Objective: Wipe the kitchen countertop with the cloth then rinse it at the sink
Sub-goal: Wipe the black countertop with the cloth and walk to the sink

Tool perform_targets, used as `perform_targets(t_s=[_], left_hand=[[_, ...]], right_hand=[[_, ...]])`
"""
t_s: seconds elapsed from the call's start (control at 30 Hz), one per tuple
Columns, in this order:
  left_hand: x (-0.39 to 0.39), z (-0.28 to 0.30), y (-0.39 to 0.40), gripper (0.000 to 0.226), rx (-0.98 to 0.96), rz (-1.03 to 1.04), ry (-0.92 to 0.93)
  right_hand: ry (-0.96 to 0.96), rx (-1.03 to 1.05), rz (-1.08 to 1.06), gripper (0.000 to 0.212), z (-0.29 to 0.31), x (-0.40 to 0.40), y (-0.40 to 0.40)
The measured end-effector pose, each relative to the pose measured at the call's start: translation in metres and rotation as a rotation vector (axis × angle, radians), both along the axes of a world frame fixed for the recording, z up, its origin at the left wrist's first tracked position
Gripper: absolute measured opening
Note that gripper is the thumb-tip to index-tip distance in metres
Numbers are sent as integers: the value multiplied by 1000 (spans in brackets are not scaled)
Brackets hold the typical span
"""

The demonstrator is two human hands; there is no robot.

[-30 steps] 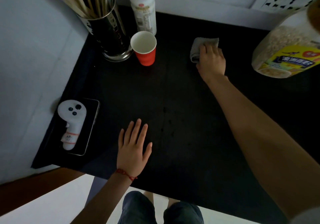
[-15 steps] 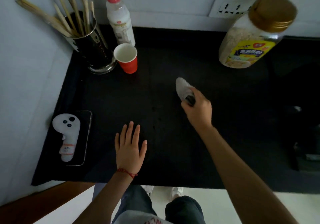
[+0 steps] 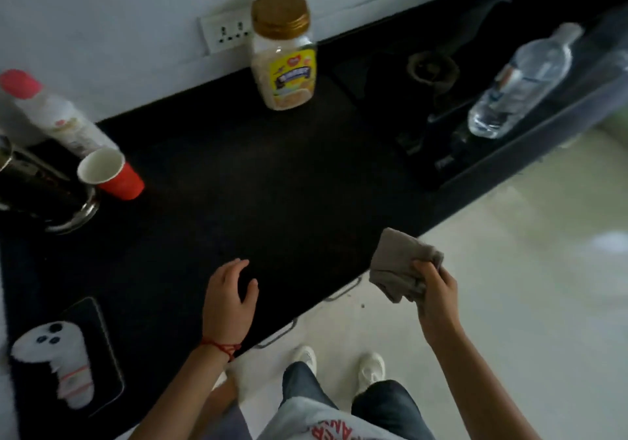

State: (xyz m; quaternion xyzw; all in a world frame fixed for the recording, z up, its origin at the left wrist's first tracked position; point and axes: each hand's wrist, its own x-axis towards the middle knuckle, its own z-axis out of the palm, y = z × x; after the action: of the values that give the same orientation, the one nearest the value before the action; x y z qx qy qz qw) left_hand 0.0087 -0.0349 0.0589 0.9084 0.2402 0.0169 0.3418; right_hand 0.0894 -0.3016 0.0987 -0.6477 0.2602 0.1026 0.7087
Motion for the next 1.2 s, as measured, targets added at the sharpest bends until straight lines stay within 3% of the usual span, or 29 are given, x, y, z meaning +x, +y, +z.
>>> perform_targets(t_s=[0.13, 0.2, 0.27, 0.43, 0.53, 0.63, 0.83, 1.2], left_hand=[[13, 15, -53, 22, -88, -250, -26], [19, 18, -92, 42, -180, -348, 28], [24, 14, -136, 53, -232, -457, 106], [36, -10, -252, 19, -230, -693, 378], [37, -25, -317, 12, -315, -666, 530], [34, -42, -373, 23, -424, -549, 689], [41, -69, -435, 18, -385, -442, 803], [163, -112, -541, 12, -331, -305, 922]], right_hand=[[139, 339, -325, 12, -17, -38, -82], [145, 454, -426, 14, -30, -60, -124], [127, 483, -502, 19, -41, -85, -167], [180, 360, -717, 8, -53, -161, -270], [250, 228, -841, 9, -56, -205, -328], [312, 129, -948, 29, -69, -241, -381], [486, 23, -1066, 46, -88, -265, -450], [483, -46, -1046, 35, -111, -126, -600]])
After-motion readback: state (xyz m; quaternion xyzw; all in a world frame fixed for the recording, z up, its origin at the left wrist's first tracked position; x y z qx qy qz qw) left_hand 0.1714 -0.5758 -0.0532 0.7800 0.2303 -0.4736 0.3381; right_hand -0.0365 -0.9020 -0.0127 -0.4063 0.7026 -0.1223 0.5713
